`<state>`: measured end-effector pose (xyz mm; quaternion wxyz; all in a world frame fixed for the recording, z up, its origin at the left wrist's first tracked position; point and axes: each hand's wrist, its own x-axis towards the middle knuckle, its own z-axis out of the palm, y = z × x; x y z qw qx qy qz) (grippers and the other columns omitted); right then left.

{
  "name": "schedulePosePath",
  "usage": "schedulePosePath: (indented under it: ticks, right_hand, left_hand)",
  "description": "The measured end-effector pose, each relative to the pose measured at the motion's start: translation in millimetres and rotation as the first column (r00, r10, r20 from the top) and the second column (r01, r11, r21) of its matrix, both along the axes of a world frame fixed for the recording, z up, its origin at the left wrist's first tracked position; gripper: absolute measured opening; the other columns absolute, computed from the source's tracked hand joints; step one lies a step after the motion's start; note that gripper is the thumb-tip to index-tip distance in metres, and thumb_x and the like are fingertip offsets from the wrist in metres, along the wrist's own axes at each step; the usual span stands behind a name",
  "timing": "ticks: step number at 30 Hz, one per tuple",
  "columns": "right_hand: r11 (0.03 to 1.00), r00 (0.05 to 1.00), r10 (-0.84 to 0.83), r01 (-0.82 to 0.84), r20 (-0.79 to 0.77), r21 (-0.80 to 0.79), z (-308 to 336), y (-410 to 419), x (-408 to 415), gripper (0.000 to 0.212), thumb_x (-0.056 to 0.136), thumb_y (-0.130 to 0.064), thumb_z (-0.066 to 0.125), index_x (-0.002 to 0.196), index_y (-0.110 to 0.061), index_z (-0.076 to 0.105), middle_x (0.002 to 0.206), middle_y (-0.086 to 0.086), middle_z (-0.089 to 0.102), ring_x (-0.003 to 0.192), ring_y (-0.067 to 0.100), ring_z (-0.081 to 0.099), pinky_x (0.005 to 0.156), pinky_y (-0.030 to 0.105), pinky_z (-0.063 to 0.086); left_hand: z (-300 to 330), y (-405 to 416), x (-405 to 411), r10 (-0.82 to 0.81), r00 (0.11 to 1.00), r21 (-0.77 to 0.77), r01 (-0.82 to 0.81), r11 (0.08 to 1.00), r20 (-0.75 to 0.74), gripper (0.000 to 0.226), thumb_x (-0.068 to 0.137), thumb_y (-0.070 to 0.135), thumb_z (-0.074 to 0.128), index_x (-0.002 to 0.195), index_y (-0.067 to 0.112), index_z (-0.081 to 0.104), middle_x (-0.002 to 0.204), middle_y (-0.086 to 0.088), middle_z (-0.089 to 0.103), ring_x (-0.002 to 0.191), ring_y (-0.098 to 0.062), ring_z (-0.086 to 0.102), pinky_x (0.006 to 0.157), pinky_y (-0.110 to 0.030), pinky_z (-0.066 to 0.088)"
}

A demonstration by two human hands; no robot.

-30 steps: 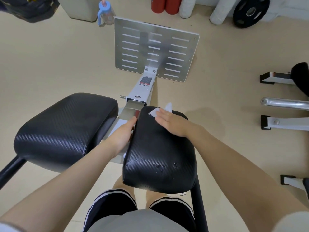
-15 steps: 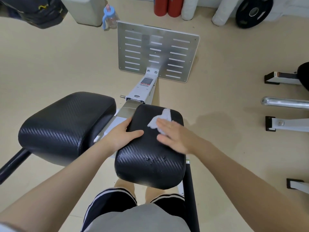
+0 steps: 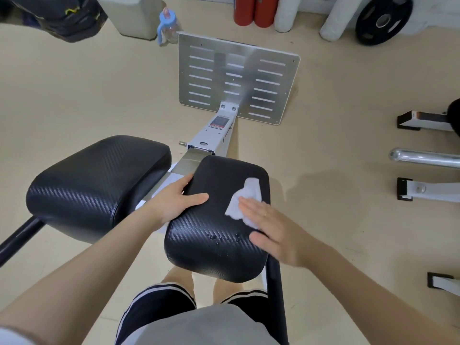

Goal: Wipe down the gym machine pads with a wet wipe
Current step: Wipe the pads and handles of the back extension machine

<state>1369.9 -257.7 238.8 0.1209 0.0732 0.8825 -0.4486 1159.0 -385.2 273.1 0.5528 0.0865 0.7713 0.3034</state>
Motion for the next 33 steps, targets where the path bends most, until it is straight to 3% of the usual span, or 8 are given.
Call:
schedulePosePath:
  ticks: [5,9,13,17,24,26,30,33]
  right_hand:
    - [0.997,0.995,-0.066,0.068,0.07,-0.035,-13,11,-7,0.065,0.091,-0.043,0.027,0.146,-0.008,0.024,0.155,-0.001,0.016,0.141,0.003,0.011,0.111,0.01,0.0]
    - [0.944,0.939,-0.257,0.294,0.227,-0.151,-62,43,-35,0.045,0.095,-0.039,0.031,0.125,-0.01,0.047,0.134,0.005,0.046,0.125,0.02,0.041,0.113,0.038,0.025]
    - [0.853,0.838,-0.395,0.487,0.375,-0.189,-75,44,-41,0.047,0.1,-0.04,0.028,0.143,-0.02,0.033,0.148,-0.014,0.029,0.14,0.005,0.021,0.113,0.019,0.007]
    - [0.906,0.908,-0.373,0.401,0.192,-0.137,-40,8,-15,0.057,0.094,-0.053,0.023,0.138,-0.019,0.036,0.129,-0.027,0.027,0.117,-0.001,0.032,0.114,0.042,0.024]
    - [0.968,0.973,-0.212,0.197,0.091,0.153,30,-62,26,0.092,0.081,-0.075,0.003,0.148,-0.013,0.012,0.156,-0.007,0.003,0.144,0.006,0.001,0.118,0.027,0.004]
    - [0.956,0.96,-0.264,0.247,0.095,0.162,27,-56,14,0.091,0.083,-0.073,0.0,0.148,-0.013,0.019,0.156,-0.003,0.018,0.143,0.014,0.014,0.118,0.034,0.013]
    - [0.883,0.877,-0.463,0.469,0.13,-0.019,10,-24,-26,0.038,0.1,-0.032,0.023,0.124,-0.02,0.05,0.105,-0.041,0.033,0.122,0.015,0.037,0.105,0.031,0.028]
    - [0.828,0.8,-0.513,0.556,0.31,-0.065,10,-15,-51,0.04,0.102,-0.028,0.022,0.129,-0.019,0.05,0.098,-0.031,0.031,0.13,0.013,0.033,0.107,0.026,0.021]
  left_hand:
    - [-3,-1,1,0.004,1.0,0.013,-0.004,1.0,0.011,0.044,0.088,0.018,0.06,0.121,0.037,0.037,0.089,0.028,0.048,0.077,0.012,0.048,0.052,-0.001,0.04]
    - [-11,-5,-2,-0.02,1.0,0.012,0.02,1.0,0.011,0.042,0.089,0.021,0.06,0.119,0.039,0.038,0.09,0.029,0.05,0.079,0.014,0.049,0.057,-0.003,0.038]
    - [-14,-5,-7,-0.051,0.999,0.014,0.051,0.999,-0.003,0.048,0.089,0.022,0.06,0.129,0.035,0.038,0.088,0.029,0.048,0.077,0.014,0.047,0.053,0.0,0.037]
    - [-14,-6,-7,-0.08,0.997,0.028,0.08,0.996,0.002,0.058,0.09,0.026,0.059,0.141,0.025,0.033,0.087,0.027,0.047,0.078,0.009,0.048,0.06,-0.009,0.035]
    - [-20,-13,-10,-0.068,0.994,0.074,0.061,0.995,0.089,0.056,0.086,0.03,0.063,0.137,0.025,0.04,0.12,0.002,0.06,0.098,-0.012,0.061,0.069,-0.02,0.047]
    - [-21,-14,-10,-0.064,0.992,0.084,0.055,0.995,0.109,0.056,0.087,0.03,0.063,0.137,0.023,0.04,0.12,0.001,0.06,0.097,-0.014,0.062,0.068,-0.02,0.048]
    - [-25,-18,-10,-0.064,0.993,0.109,0.053,0.993,0.096,0.049,0.089,0.033,0.059,0.134,0.022,0.042,0.121,0.002,0.06,0.093,-0.01,0.062,0.066,-0.018,0.047]
    - [-30,-30,-14,-0.005,0.992,0.111,-0.01,0.994,0.129,0.044,0.093,0.046,0.044,0.131,0.026,0.047,0.128,0.009,0.057,0.104,-0.007,0.057,0.085,-0.022,0.043]
